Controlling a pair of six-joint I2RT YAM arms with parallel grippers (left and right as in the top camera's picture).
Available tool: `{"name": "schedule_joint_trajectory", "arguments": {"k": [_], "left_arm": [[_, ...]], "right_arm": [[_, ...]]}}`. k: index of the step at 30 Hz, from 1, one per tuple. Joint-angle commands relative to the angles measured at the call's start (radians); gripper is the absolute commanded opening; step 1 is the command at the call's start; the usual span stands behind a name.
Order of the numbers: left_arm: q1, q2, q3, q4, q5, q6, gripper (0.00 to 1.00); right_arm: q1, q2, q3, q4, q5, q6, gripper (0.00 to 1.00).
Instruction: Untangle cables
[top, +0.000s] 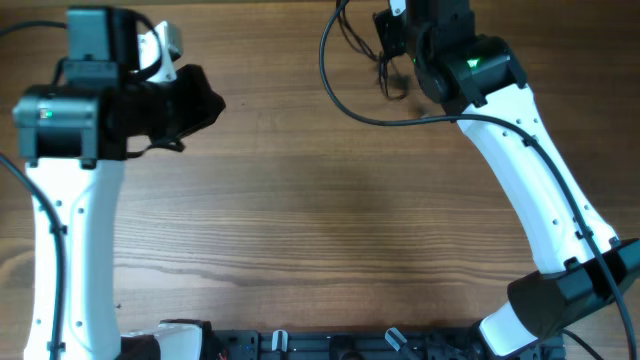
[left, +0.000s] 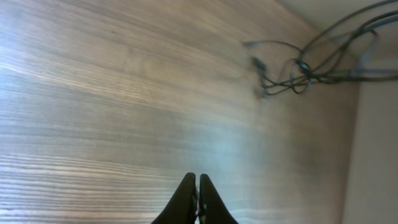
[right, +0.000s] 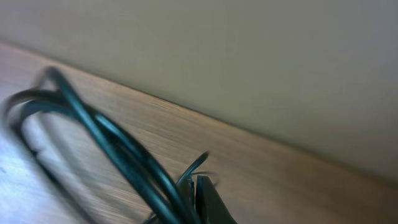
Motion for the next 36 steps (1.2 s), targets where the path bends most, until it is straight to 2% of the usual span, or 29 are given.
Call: {"name": "schedule_joint_trajectory", "arguments": {"k": [1,2,3,4,8,13,16,18,20,22,24,30,34,36], "left_arm": [[-0.165,0.024,0.005,0.091,-0.423,-0.233,0.08],[-0.204,0.043,0.005,0.123,-0.473,-0.246,0.11],[-0.246,0.072,0.005,0.161,-0.521,-0.259,0.24],[-0.274,0.103,0.005,0.193,-0.544,-0.259,0.31],[-0.305,0.224,0.005,0.304,-0.518,-0.314,0.43],[-0.256,0.27,0.005,0.432,-0.198,-0.315,0.39],[-0.214,0.27,0.006,0.484,0.002,-0.41,0.39],[-0.195,0.27,0.006,0.543,0.147,-0.42,0.39],[-0.19,0.27,0.006,0.583,0.264,-0.42,0.4],[-0.18,0.27,0.006,0.593,0.418,-0.42,0.46],[-0.165,0.27,0.006,0.593,0.527,-0.442,0.45],[-0.156,0.269,0.006,0.603,0.612,-0.464,0.44],[-0.161,0.269,0.006,0.603,0.604,-0.462,0.43],[-0.171,0.27,0.006,0.603,0.546,-0.455,0.43]], "right_arm": [[-0.007,0.002,0.011,-0.014,-0.001,0.254,0.04],[-0.006,-0.003,0.011,-0.019,-0.029,0.269,0.04],[-0.005,-0.015,0.011,-0.038,-0.08,0.307,0.04],[-0.005,-0.03,0.011,-0.058,-0.127,0.328,0.04],[-0.005,-0.103,0.011,-0.112,-0.261,0.396,0.04],[-0.005,-0.187,0.011,-0.13,-0.354,0.428,0.04],[-0.005,-0.209,0.011,-0.134,-0.417,0.429,0.04],[-0.005,-0.21,0.011,-0.138,-0.438,0.428,0.04],[-0.005,-0.209,0.011,-0.148,-0.438,0.406,0.04],[-0.005,-0.209,0.011,-0.15,-0.426,0.393,0.04],[-0.005,-0.209,0.011,-0.148,-0.425,0.375,0.04],[-0.014,-0.203,0.011,-0.112,-0.418,0.384,0.04],[-0.015,-0.2,0.011,-0.1,-0.435,0.406,0.04],[-0.015,-0.2,0.011,-0.095,-0.482,0.406,0.04]]}}
